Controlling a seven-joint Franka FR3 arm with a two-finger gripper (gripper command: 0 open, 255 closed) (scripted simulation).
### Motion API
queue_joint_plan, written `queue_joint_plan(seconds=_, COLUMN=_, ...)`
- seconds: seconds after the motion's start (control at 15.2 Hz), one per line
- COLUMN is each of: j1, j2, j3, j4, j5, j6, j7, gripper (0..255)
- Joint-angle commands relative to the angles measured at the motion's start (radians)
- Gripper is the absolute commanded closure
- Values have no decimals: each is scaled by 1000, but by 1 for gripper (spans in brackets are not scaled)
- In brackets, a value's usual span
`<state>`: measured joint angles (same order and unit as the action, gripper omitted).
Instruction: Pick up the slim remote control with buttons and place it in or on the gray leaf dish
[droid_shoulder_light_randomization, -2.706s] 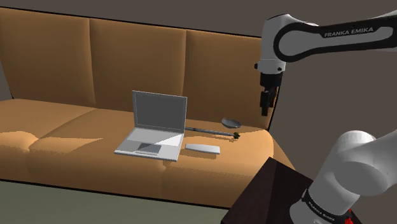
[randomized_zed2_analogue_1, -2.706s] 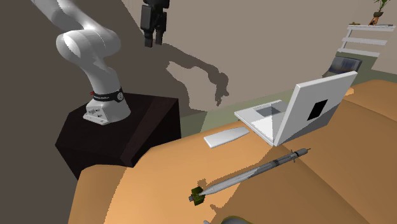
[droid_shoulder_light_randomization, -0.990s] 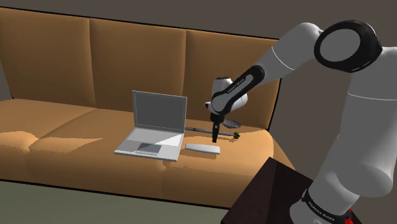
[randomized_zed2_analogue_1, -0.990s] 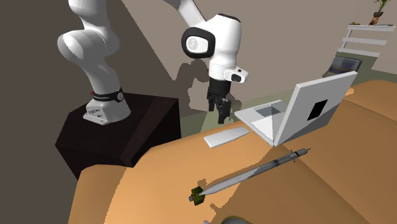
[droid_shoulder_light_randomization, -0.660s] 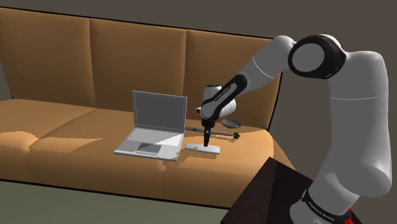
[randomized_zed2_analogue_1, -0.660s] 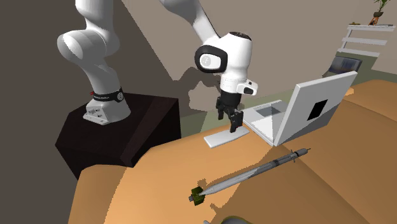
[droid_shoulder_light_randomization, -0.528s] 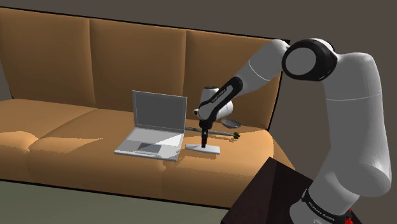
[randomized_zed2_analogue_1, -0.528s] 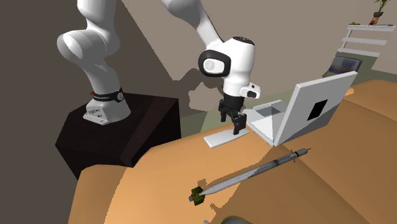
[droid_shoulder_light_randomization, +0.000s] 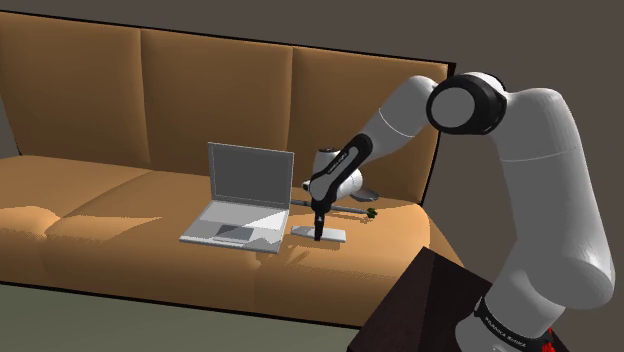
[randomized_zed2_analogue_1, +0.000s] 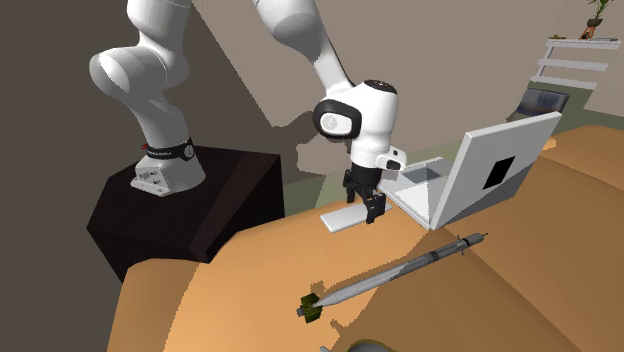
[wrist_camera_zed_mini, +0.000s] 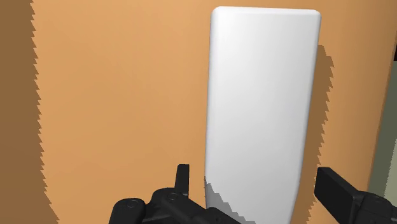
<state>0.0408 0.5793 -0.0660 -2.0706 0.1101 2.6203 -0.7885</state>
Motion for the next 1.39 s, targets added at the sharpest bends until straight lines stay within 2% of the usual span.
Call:
queue_joint_plan(seconds=0.0, j1=0, j2=8, j3=1, j4=2, j5=1, j6=7, j7=0, gripper=0)
queue_joint_plan(seconds=0.4, j1=0, j2=8, j3=1, j4=2, j5=1, j6=7, j7=0, gripper=0)
queue_joint_plan(seconds=0.46, j1=0, j2=8, j3=1, j4=2, j5=1, j6=7, j7=0, gripper=255)
queue_joint_plan(seconds=1.06, j1=0, j2=8, j3=1, j4=2, j5=1, j6=7, j7=0, gripper=255)
queue_joint_plan(seconds=1.32, j1=4, j2=-40, j3=-5, j4=-10, j5=-5, j6=-30, j7=5, gripper=255)
